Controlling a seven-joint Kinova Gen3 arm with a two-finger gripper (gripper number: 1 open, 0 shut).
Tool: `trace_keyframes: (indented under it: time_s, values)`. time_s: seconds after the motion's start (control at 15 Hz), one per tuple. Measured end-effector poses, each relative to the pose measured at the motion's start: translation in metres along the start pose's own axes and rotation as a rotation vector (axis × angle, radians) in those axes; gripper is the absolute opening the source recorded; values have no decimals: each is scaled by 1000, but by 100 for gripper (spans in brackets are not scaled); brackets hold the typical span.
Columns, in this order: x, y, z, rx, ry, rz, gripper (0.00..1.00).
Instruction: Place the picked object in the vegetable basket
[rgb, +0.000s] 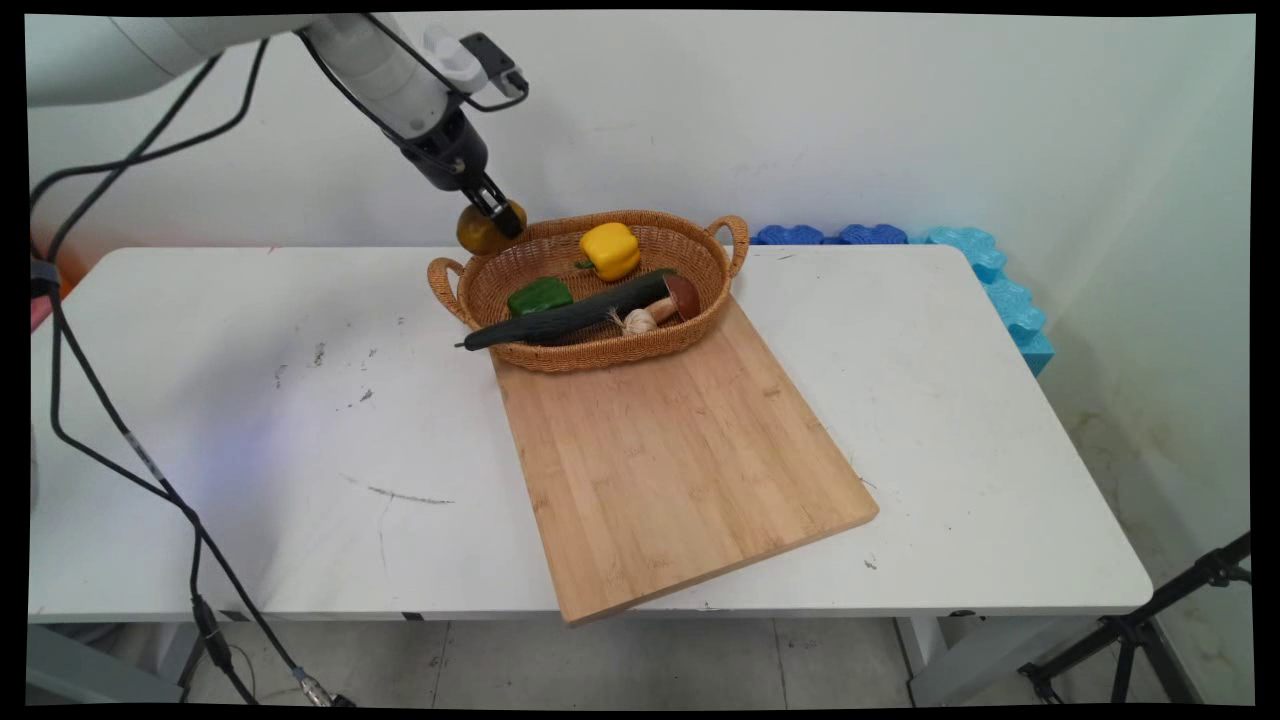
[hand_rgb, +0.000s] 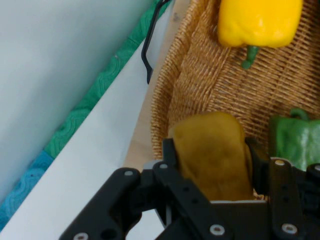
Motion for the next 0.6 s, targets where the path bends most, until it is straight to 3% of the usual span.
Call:
trace_keyframes:
  time_s: [0.6]
  values:
    - [9,7,52,-23,-6,-48,0]
